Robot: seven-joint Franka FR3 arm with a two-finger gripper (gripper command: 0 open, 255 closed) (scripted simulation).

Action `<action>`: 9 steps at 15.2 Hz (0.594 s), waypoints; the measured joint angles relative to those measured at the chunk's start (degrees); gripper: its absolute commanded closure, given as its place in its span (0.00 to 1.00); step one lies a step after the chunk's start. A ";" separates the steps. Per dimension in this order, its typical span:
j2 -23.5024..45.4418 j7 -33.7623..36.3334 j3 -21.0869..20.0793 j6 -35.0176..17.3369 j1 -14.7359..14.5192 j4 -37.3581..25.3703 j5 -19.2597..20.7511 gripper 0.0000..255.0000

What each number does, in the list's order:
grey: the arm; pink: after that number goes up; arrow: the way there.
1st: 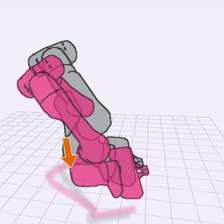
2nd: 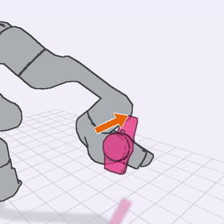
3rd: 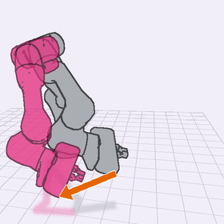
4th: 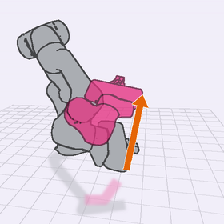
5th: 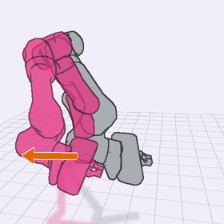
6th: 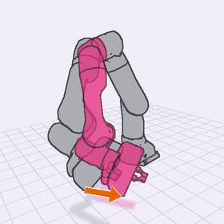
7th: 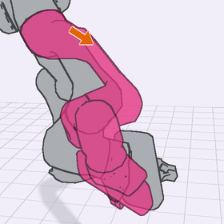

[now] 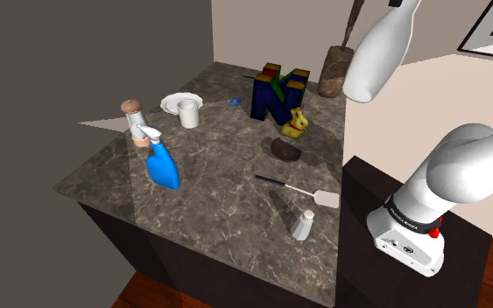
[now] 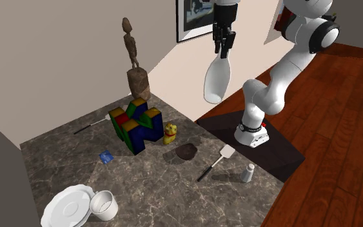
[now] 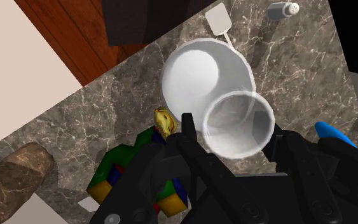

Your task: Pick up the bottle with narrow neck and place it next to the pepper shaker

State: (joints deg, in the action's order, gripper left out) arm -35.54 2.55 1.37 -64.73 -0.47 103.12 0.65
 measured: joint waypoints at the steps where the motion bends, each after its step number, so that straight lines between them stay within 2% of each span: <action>1: -0.76 1.15 -0.93 0.54 -0.13 0.21 -0.65 1.00; 9: -7.81 11.60 -9.48 4.13 -1.11 3.15 -7.72 1.00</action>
State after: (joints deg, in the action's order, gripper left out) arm -43.35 14.15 -8.11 -60.60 -1.58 106.27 -7.07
